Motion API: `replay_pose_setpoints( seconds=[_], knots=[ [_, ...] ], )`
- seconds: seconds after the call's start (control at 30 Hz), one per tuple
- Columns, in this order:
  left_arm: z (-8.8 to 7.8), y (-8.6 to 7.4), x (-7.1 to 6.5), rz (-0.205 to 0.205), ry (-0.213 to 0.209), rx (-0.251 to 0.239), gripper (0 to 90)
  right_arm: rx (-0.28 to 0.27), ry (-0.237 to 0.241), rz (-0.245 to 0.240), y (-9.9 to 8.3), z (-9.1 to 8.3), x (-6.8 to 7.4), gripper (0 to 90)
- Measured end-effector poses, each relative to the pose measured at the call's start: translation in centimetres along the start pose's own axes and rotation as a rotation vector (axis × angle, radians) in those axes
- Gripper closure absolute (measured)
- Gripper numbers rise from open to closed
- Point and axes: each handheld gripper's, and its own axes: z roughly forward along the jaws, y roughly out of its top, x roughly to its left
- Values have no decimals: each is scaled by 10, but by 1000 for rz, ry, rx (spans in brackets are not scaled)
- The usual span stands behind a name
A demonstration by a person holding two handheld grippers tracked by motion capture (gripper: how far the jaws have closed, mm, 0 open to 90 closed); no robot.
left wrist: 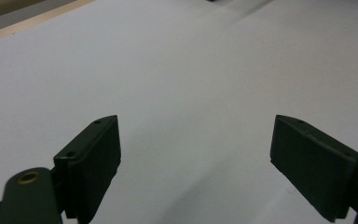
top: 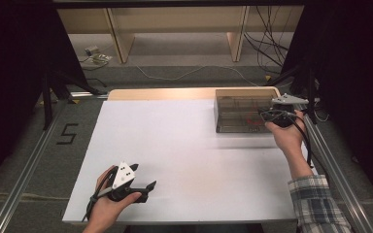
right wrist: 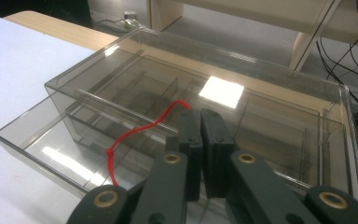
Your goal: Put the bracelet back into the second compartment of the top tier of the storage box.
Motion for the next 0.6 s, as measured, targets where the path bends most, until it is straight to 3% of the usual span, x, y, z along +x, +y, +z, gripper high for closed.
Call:
replay_pose_setpoints(
  seconds=[0.6],
  knots=[
    [0,0,0,2,-1,5,161,14,-9,-24,-3,2,2,879]
  ],
)
